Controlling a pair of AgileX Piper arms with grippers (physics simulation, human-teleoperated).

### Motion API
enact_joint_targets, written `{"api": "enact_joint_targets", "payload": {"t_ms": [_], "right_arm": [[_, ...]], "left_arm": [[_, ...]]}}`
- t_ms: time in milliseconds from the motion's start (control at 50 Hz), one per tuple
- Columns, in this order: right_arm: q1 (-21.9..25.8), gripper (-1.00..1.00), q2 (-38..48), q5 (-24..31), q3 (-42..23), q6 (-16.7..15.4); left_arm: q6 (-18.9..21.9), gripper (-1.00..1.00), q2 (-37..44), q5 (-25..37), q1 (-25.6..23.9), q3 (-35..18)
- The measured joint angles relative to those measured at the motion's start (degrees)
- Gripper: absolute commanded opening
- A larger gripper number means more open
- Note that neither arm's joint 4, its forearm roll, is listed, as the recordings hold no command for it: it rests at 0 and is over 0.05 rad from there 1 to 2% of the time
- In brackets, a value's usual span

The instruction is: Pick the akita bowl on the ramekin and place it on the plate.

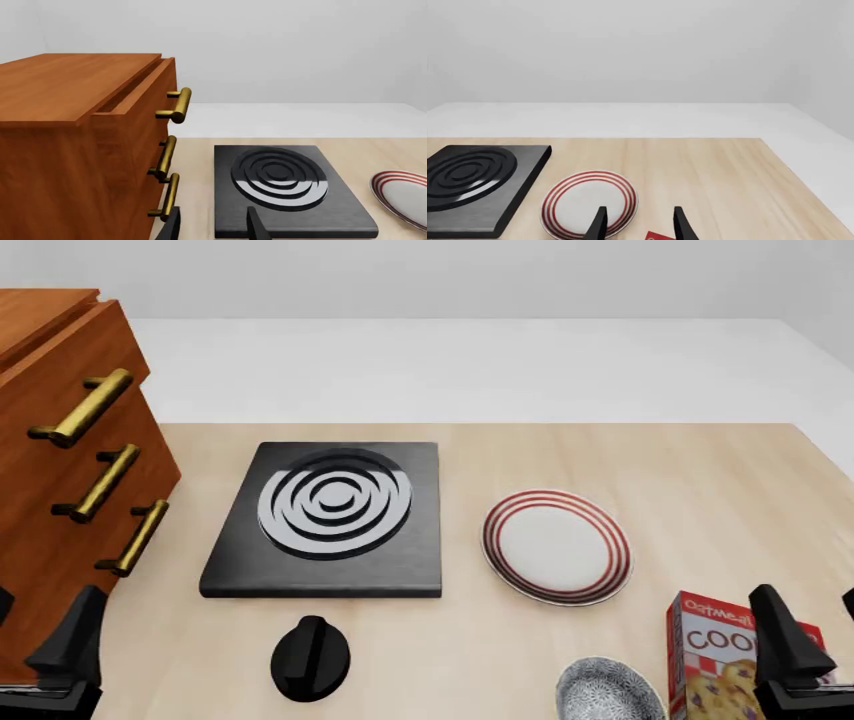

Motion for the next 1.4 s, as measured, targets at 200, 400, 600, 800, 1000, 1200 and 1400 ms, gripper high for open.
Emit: {"api": "enact_joint_targets", "payload": {"t_ms": [200,400,600,800,1000,1200,1400], "right_arm": [[0.2,1.0,0.6,-0.6,0.4,-0.3],[0.5,1.0,1.9,-1.6,0.6,-0.3],[1.0,1.0,6.9,-1.8,-3.6,-1.9],[4.6,1.0,14.9,5.6,-16.0,-2.7],[10.6,1.0,22.6,13.9,-27.0,-0.6],[16.2,1.0,29.8,20.0,-31.8,0.1],[21.7,1.0,35.9,23.9,-33.4,2.4]], "left_arm": [[0.0,1.0,0.1,0.1,0.0,-0.2],[0.0,1.0,0.1,0.1,0.0,-0.2],[0.0,1.0,0.2,0.1,0.0,-0.2],[0.0,1.0,0.3,0.0,0.0,-0.2],[0.0,1.0,0.3,0.0,0.0,-0.3],[0.0,1.0,0.3,0.1,0.0,-0.3],[0.0,1.0,0.5,-0.1,0.0,-0.3]]}}
